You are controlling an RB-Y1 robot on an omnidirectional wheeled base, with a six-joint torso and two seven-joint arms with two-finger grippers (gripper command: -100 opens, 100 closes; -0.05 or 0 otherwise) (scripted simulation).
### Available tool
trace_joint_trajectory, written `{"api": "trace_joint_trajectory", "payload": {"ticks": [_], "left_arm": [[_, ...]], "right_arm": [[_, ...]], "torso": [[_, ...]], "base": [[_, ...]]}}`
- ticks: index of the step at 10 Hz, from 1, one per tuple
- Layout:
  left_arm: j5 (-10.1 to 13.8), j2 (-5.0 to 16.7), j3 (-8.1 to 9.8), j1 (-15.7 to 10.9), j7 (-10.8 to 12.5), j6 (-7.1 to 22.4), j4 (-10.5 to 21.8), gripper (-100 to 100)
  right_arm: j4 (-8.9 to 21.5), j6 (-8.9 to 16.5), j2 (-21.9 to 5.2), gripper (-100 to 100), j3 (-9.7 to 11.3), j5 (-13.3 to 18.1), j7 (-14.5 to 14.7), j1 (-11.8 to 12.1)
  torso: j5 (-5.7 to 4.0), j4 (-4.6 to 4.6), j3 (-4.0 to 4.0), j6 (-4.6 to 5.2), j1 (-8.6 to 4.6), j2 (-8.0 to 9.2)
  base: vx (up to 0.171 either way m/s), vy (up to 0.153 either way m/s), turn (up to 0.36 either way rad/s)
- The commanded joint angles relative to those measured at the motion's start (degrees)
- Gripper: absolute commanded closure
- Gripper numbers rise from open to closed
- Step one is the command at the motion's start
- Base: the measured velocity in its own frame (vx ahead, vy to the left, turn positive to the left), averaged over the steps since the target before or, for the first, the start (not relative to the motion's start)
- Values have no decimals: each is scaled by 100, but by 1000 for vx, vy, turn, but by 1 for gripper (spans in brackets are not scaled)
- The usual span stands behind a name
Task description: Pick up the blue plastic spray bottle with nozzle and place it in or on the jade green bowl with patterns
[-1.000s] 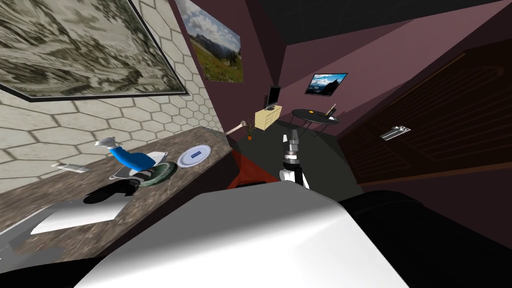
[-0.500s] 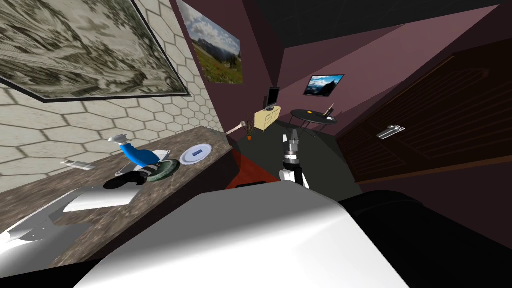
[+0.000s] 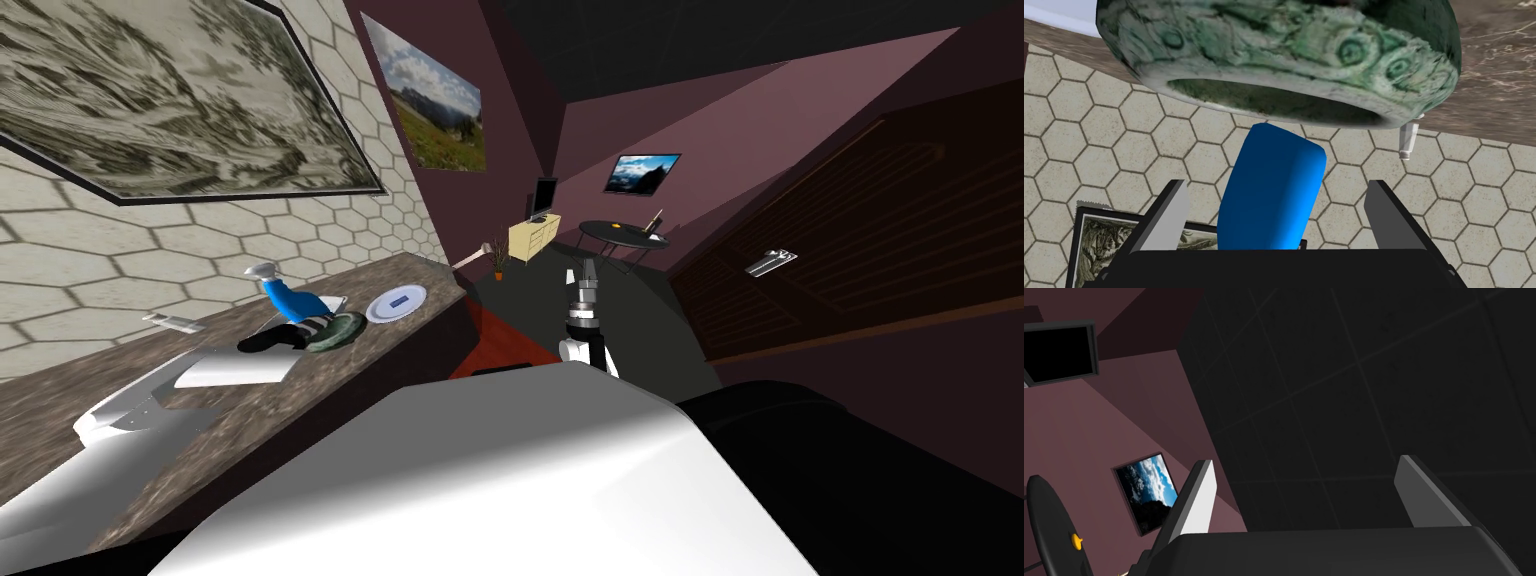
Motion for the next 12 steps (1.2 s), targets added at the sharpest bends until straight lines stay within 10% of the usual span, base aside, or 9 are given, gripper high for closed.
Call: {"api": "trace_joint_trajectory", "payload": {"ticks": [1,4,7,10,12], "left_arm": [[-19,-18,17,-171,4,8,-50,-100],[21,221,-583,-708,-147,392,521,-100],[21,221,-603,-1286,-147,392,521,-100],[62,460,-1223,-1827,-298,775,1092,-100],[62,460,-1223,-2205,-298,775,1092,-100]], "right_arm": [[0,0,0,0,0,0,0,0],[0,0,0,0,0,0,0,-2],[0,0,0,0,0,0,0,0],[0,0,0,0,0,0,0,-3],[0,0,0,0,0,0,0,-1]], "torso": [[0,0,0,0,0,0],[4,14,37,-4,8,65],[1,5,11,-2,2,18],[4,17,45,-5,8,79],[1,7,16,-4,1,26]], "base": [[17,-2,-3],[-147,9,-35],[-16,-3,3],[-164,7,-37],[3,-6,6]]}}
